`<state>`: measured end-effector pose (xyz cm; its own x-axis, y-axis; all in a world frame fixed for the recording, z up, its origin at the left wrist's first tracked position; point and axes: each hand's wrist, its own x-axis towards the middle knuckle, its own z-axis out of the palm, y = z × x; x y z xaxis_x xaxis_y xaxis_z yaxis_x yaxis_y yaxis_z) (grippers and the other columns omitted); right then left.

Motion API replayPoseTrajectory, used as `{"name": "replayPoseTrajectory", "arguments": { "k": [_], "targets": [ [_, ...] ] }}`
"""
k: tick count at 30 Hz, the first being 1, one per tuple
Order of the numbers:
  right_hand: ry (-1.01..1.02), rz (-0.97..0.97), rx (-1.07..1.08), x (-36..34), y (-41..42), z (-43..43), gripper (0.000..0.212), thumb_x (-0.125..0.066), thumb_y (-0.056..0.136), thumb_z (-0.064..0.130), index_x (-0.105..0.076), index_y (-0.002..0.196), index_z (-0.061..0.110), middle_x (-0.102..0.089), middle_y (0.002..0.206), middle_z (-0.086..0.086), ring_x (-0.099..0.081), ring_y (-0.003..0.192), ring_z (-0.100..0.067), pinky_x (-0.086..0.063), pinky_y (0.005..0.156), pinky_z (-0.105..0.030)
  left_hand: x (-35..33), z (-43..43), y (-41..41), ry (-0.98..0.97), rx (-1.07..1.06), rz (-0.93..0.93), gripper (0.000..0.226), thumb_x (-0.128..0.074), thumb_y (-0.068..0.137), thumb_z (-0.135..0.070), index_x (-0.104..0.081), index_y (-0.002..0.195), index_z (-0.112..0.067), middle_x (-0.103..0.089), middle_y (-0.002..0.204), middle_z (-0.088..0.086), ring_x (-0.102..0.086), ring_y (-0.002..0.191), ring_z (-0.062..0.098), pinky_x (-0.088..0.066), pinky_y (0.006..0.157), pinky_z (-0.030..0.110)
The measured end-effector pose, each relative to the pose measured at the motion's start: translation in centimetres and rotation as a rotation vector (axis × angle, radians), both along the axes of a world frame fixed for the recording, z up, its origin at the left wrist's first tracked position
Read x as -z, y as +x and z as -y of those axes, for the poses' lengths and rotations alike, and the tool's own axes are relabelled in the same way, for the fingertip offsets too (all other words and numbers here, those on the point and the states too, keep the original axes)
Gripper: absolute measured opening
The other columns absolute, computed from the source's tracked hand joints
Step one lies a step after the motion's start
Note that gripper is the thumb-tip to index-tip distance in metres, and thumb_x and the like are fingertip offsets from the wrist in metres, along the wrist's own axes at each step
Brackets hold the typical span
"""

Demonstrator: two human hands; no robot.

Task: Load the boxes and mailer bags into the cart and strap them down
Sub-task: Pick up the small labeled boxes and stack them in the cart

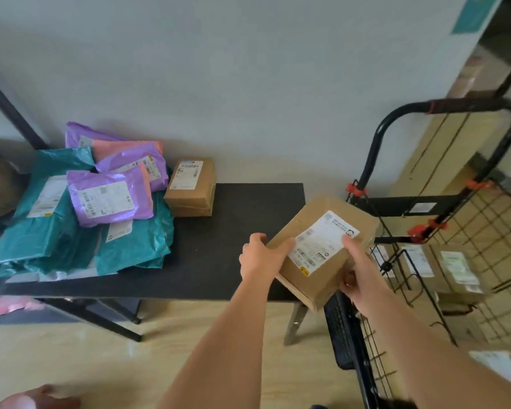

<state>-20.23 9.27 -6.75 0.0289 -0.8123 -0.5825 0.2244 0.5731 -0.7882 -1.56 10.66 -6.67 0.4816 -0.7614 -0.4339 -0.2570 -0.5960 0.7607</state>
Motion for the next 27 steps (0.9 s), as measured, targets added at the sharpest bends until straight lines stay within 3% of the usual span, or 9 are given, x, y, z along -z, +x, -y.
{"name": "replayPoseTrajectory", "arguments": {
  "k": [5, 8, 13, 15, 18, 23, 25, 27],
  "targets": [
    [-0.003, 0.157, 0.289, -1.1, -4.8, -1.2, 0.078, -0.079, 0.079, 0.035, -0.039, 0.144, 0.023, -0.061, 0.127, -0.010, -0.061, 0.112, -0.029, -0.053, 0.095, -0.048, -0.6, -0.2, -6.2, 0.016, -0.051, -0.315, 0.110, -0.073, 0.070, -0.065, -0.014, 0.153, -0.023, -0.038, 0.149, 0.006, -0.044, 0.131, 0.030, -0.041, 0.102, 0.047],
    [0.000, 0.175, 0.364, -1.7, -8.1, -2.0, 0.073, -0.079, 0.078, 0.036, -0.043, 0.140, 0.022, -0.062, 0.123, -0.011, -0.064, 0.106, -0.028, -0.058, 0.085, -0.042, -1.2, -0.2, -10.8, 0.056, -0.015, -0.483, 0.115, -0.071, 0.068, -0.070, -0.006, 0.154, -0.030, -0.039, 0.150, 0.005, -0.046, 0.130, 0.032, -0.041, 0.100, 0.053],
    [0.014, 0.203, 0.419, -2.1, -15.5, -3.2, 0.075, -0.080, 0.073, 0.039, -0.045, 0.137, 0.021, -0.062, 0.120, -0.014, -0.064, 0.104, -0.029, -0.059, 0.082, -0.041, -2.5, -0.8, -18.6, 0.038, 0.113, -0.606, 0.093, -0.072, 0.071, -0.065, -0.028, 0.145, -0.031, -0.055, 0.128, 0.003, -0.059, 0.109, 0.027, -0.055, 0.071, 0.039],
    [0.015, 0.179, 0.417, -2.3, -18.8, -3.6, 0.077, -0.079, 0.072, 0.040, -0.044, 0.138, 0.022, -0.063, 0.120, -0.013, -0.064, 0.104, -0.029, -0.057, 0.080, -0.040, -2.7, -1.0, -21.8, 0.019, 0.132, -0.615, 0.088, -0.073, 0.072, -0.062, -0.031, 0.144, -0.032, -0.055, 0.127, 0.003, -0.059, 0.109, 0.026, -0.055, 0.075, 0.039],
    [0.022, 0.049, 0.408, -2.0, -24.2, -3.8, 0.076, -0.079, 0.074, 0.041, -0.044, 0.138, 0.020, -0.064, 0.115, -0.012, -0.065, 0.099, -0.027, -0.056, 0.082, -0.041, -2.5, -1.0, -26.8, -0.014, 0.138, -0.608, 0.087, -0.074, 0.073, -0.058, -0.031, 0.144, -0.032, -0.056, 0.123, 0.001, -0.059, 0.107, 0.024, -0.053, 0.089, 0.047],
    [-0.019, -0.280, 0.404, -1.8, -34.1, -4.0, 0.083, -0.081, 0.078, 0.028, -0.033, 0.145, 0.025, -0.061, 0.119, -0.010, -0.064, 0.091, -0.022, -0.058, 0.065, -0.032, -1.3, -1.0, -34.8, -0.016, 0.130, -0.568, 0.094, -0.081, 0.069, -0.052, -0.030, 0.146, -0.031, -0.056, 0.128, 0.000, -0.056, 0.112, 0.024, -0.047, 0.099, 0.049],
    [-0.071, -0.434, 0.375, -1.6, -37.9, -4.0, 0.087, -0.080, 0.079, 0.023, -0.026, 0.147, 0.031, -0.056, 0.128, -0.011, -0.063, 0.097, -0.027, -0.060, 0.073, -0.039, -0.7, -1.0, -38.0, -0.011, 0.123, -0.563, 0.093, -0.081, 0.070, -0.048, -0.030, 0.146, -0.032, -0.057, 0.127, -0.001, -0.056, 0.111, 0.023, -0.048, 0.094, 0.046],
    [-0.091, -0.581, 0.274, -1.6, -41.1, -3.7, 0.087, -0.078, 0.081, 0.023, -0.025, 0.150, 0.028, -0.050, 0.136, -0.009, -0.060, 0.111, -0.032, -0.056, 0.088, -0.050, -0.2, -1.0, -41.0, -0.005, 0.114, -0.571, 0.089, -0.081, 0.072, -0.044, -0.031, 0.145, -0.033, -0.058, 0.123, -0.003, -0.057, 0.105, 0.022, -0.049, 0.080, 0.040]
  ]
}}
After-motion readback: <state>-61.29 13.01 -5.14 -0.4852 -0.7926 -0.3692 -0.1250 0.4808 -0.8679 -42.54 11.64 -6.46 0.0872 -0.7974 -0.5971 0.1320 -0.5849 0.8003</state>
